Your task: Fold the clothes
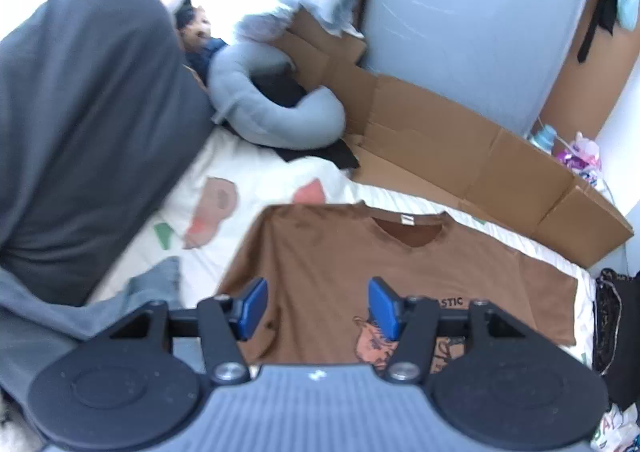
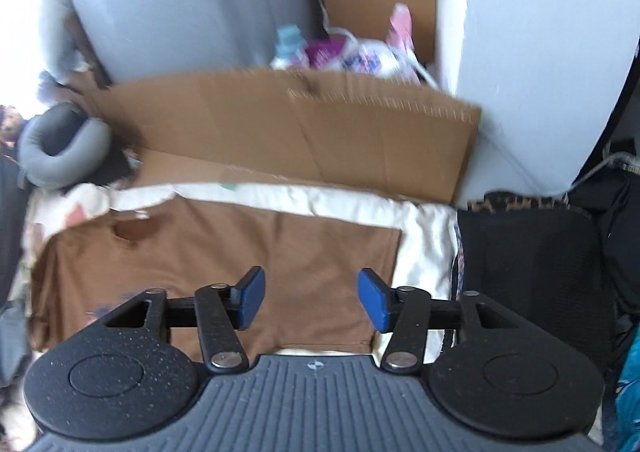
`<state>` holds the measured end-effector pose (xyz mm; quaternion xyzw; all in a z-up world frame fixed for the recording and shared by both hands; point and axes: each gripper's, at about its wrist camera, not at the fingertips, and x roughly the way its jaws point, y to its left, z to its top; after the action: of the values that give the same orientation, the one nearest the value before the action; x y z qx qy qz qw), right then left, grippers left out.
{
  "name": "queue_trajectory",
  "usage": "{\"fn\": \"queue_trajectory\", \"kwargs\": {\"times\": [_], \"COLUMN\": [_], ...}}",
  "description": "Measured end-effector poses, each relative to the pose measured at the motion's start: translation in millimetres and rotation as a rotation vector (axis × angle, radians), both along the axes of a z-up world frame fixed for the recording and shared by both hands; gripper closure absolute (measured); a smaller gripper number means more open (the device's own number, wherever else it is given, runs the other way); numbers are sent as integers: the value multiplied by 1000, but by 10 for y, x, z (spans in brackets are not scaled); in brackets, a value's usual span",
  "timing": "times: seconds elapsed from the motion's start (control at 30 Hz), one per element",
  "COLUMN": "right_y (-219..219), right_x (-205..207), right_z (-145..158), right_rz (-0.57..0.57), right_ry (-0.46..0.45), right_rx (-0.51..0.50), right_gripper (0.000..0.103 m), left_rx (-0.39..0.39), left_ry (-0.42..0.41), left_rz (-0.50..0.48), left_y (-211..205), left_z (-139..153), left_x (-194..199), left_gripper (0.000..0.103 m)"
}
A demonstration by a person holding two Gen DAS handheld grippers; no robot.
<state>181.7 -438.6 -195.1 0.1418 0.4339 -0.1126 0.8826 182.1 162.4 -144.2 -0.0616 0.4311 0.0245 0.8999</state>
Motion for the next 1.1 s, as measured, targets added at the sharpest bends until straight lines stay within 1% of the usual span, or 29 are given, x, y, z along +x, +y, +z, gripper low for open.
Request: {"fn": "queue_trajectory", "kwargs": {"times": [0.07,0.17,0.23,0.3,0.33,0.4,0.47,0.57,0.63,0.73,0.8,0.87,0.97,1.1], "right_y": [60,150,210,279,313,381,479,625,729,880,974,1070,1217,1429], "right_x": [-46,-115,-161,-139,-127,-103,-68,1,76,182,274,382,531,710], "right_z": [239,597,836,904,936,999,1035,1030,987,906,833,739,559,273], "right_rz": [20,50,70,98,113,141,175,217,249,294,320,339,366,404], "right_ry": [-14,-36,-50,-60,-66,-76,-86,-94,-101,-113,-122,-125,-128,-125], "right_rx": [6,16,22,36,43,57,65,65,71,84,98,106,118,125], "right_gripper": [34,33,32,32,32,32,32,32,32,32,32,32,32,32], "left_rx": [12,37,74,107,107,89,67,78,92,92,84,77,67,76], "left_ry": [-1,11,11,6,5,5,-6,-19,-30,-29,-43,-41,-36,-26], "left_rz": [10,31,37,44,52,71,81,66,61,34,11,7,4,-23], "left_y": [127,286,348,407,443,515,565,557,529,469,435,422,411,389], "left_z": [122,255,348,444,477,510,498,395,311,176,57,-122,-408,-823], "left_x": [-120,-267,-343,-417,-441,-459,-449,-381,-341,-251,-185,-97,36,169], "left_gripper": [44,44,44,45,45,52,55,57,61,61,62,63,69,70]}}
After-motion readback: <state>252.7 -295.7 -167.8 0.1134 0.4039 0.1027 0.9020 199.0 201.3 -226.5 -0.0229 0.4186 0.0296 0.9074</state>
